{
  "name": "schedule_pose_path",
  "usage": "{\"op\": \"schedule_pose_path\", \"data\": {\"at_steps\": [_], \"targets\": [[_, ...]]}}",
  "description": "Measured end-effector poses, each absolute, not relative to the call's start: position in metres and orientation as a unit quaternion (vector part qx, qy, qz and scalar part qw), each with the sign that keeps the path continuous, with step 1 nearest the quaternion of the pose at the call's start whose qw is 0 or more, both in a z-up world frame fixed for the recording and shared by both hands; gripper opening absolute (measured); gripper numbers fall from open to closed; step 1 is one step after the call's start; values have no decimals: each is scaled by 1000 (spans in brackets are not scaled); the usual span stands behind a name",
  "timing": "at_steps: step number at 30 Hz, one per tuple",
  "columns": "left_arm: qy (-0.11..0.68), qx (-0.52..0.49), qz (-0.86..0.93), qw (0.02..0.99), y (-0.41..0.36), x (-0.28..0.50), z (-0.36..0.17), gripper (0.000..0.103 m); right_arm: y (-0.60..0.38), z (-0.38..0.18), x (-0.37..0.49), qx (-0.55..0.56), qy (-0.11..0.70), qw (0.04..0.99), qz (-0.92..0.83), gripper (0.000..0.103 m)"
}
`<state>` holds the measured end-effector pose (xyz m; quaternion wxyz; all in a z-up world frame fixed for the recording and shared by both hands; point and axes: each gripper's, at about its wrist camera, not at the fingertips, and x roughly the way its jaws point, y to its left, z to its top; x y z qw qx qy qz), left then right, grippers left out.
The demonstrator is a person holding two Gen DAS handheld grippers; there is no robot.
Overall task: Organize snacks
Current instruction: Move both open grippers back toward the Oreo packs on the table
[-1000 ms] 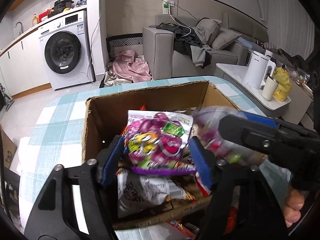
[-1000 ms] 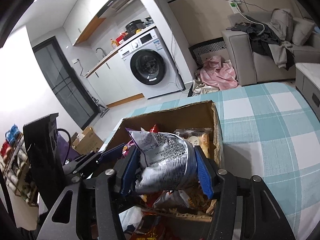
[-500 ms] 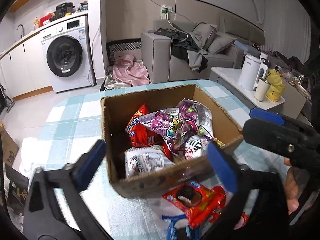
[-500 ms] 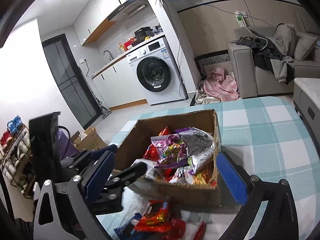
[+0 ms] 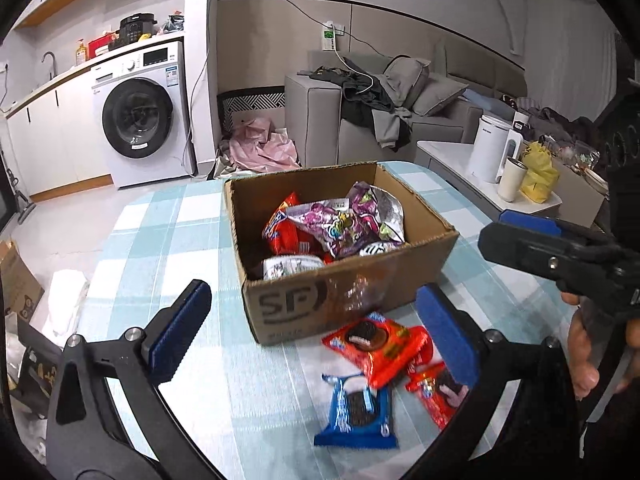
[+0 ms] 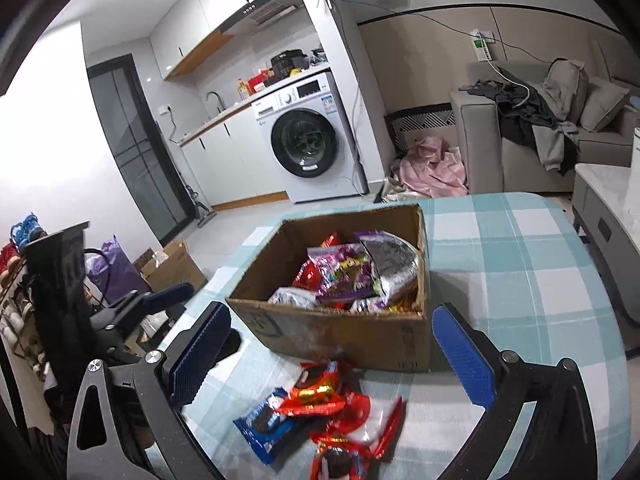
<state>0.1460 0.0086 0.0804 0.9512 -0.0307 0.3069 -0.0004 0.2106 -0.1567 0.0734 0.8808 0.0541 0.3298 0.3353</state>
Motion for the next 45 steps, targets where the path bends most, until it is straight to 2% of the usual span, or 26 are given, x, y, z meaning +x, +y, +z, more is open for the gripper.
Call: {"op": "schedule_pose_path", "data": {"at_steps": [18, 45], "targets": [[346, -60, -2, 936, 26, 121, 46, 102, -161, 27, 187, 17, 393, 867, 307, 103], [419, -4, -44, 907, -14, 144, -20, 102, -155, -32, 181, -58, 465, 832, 295, 103]]}}
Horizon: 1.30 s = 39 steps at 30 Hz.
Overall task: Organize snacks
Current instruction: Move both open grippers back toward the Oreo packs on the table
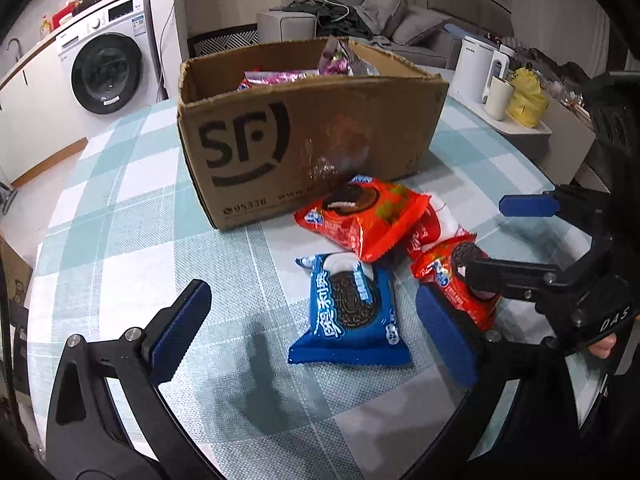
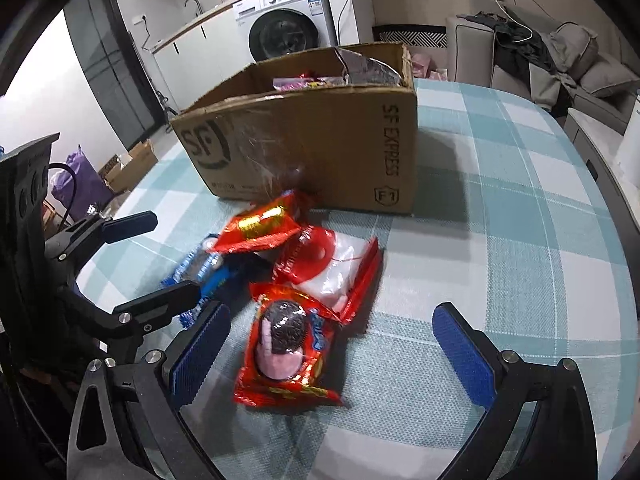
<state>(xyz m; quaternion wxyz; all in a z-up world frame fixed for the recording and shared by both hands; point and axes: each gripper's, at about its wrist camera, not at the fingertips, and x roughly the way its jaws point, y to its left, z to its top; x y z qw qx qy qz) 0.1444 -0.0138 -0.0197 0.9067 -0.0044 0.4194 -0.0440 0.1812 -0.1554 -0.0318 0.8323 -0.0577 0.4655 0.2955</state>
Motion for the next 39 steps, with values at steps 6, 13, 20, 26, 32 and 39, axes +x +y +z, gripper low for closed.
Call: {"op": "schedule_pose_path", "data": {"at_steps": [6, 13, 20, 26, 32, 39], "targets": [[432, 0, -39, 901, -12, 149, -31, 102, -158, -38, 183, -66, 477, 827, 292, 103], [441, -8, -34, 897, -6, 154, -40, 102, -150, -49, 180, -84, 489, 815, 299, 103], [451, -19, -37, 892, -4, 158, -49, 102, -140, -59, 174, -124, 489, 811, 297, 103], [459, -25, -32, 888, 1, 163, -56, 102, -145, -59, 176, -130, 488, 813, 290, 103], [462, -25, -32, 886, 2, 165, -60, 102, -150, -57, 178, -132, 486, 815, 287, 102], [456, -18, -40, 889, -3, 160, -60, 93, -149, -56, 177, -128, 482, 813, 301, 89]]}}
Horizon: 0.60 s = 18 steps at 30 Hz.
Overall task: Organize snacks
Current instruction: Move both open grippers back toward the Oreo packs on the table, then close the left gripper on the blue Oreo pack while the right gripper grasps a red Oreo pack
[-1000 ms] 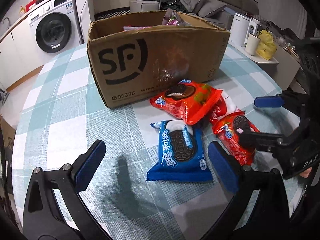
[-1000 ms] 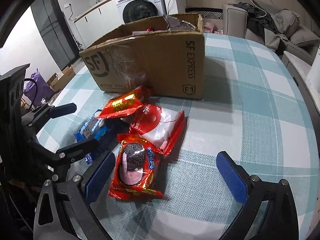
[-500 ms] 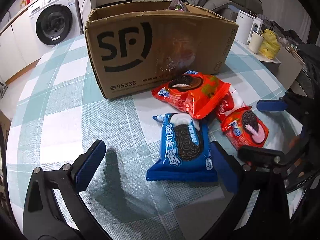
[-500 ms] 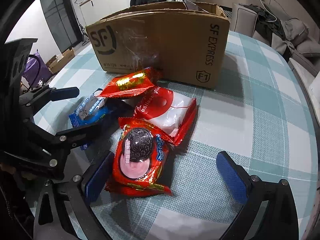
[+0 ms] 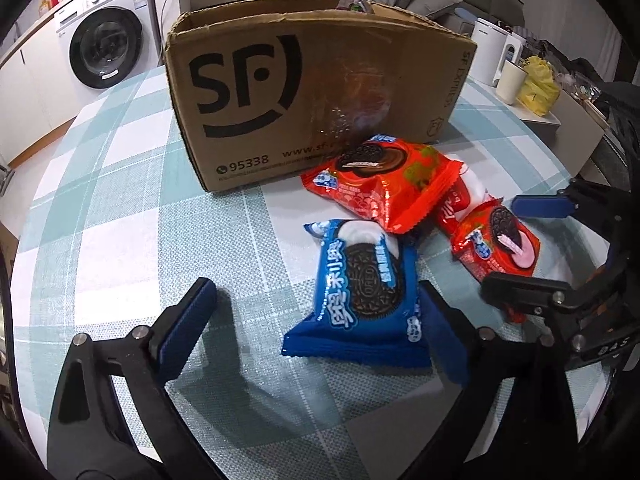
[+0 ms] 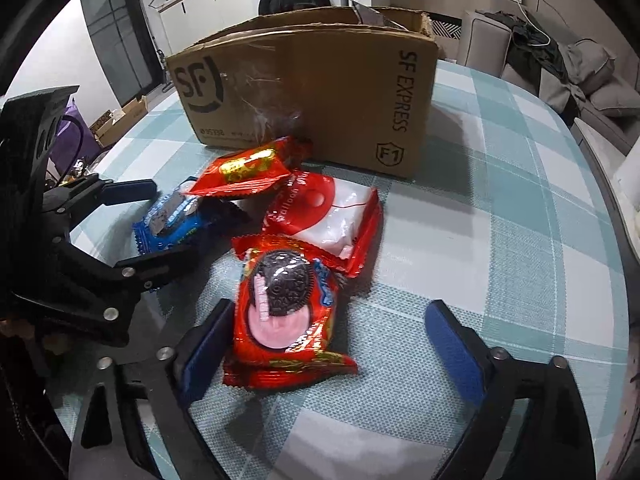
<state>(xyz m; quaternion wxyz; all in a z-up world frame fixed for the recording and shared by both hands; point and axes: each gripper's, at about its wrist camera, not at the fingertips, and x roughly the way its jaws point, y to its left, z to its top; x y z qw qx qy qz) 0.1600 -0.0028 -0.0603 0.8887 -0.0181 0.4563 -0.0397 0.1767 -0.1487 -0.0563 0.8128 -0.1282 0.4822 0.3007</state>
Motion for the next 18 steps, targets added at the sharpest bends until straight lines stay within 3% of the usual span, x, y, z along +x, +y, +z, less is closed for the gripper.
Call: {"op": "schedule_pose_path", "data": {"at_steps": [4, 6, 9, 13, 18], "targets": [[450, -12, -60, 891, -8, 156, -57, 77, -146, -54, 173, -130, 477, 811, 312, 79], [446, -8, -70, 892, -12, 155, -56, 62, -145, -54, 172, -127, 476, 810, 318, 75], [441, -7, -83, 893, -14, 152, -54, 47, -143, -53, 169, -125, 473, 808, 329, 67], [436, -6, -94, 895, -18, 148, -51, 43, -141, -51, 166, -126, 468, 807, 338, 54], [436, -7, -102, 894, -20, 147, -49, 43, -139, -50, 164, -128, 463, 807, 345, 46]]}}
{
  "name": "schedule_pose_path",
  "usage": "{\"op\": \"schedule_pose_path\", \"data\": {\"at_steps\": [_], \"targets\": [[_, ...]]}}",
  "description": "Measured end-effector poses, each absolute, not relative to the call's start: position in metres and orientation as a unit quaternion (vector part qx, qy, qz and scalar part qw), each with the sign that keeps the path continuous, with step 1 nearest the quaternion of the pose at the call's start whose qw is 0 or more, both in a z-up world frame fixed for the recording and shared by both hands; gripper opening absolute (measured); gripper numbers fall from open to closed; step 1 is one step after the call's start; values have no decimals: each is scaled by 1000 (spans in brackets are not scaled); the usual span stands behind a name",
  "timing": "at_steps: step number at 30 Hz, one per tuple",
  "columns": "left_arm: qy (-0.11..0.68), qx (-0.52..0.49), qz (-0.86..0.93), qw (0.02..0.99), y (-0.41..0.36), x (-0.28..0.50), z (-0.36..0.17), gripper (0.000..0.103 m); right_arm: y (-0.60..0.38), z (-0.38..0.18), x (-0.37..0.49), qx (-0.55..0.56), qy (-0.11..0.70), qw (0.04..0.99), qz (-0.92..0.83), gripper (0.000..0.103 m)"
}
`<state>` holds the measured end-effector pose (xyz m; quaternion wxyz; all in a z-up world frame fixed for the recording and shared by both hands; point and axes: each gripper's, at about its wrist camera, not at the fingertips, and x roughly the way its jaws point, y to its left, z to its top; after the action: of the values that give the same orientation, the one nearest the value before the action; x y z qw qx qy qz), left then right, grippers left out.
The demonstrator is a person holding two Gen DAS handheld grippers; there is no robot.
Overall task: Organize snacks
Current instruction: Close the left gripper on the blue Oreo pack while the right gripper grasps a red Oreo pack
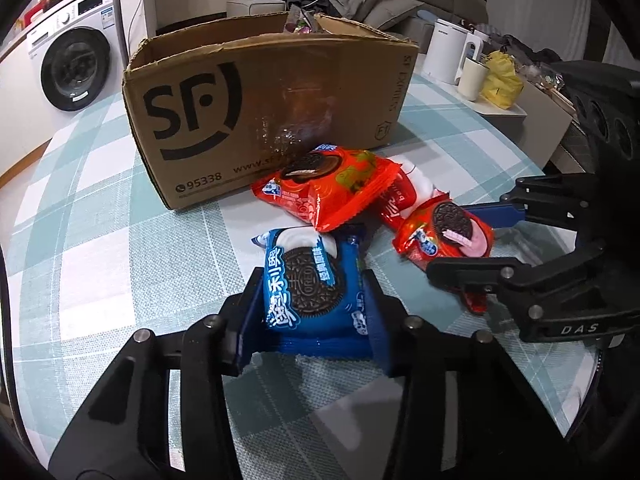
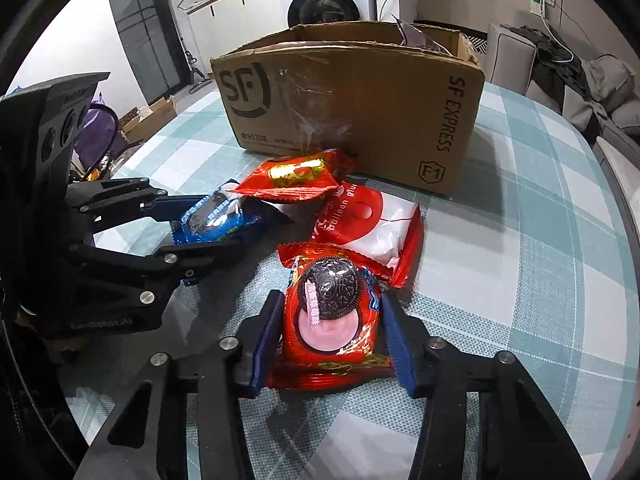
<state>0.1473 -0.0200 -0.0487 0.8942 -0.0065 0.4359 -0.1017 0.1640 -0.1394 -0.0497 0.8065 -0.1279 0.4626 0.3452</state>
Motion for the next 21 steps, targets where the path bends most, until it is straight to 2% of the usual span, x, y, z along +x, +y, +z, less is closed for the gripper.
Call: {"op": "schedule_pose_path", "data": {"at_steps": [21], "targets": [[401, -11, -120, 908, -11, 128, -17, 43, -145, -28, 156, -117, 433, 814, 369, 45]]}}
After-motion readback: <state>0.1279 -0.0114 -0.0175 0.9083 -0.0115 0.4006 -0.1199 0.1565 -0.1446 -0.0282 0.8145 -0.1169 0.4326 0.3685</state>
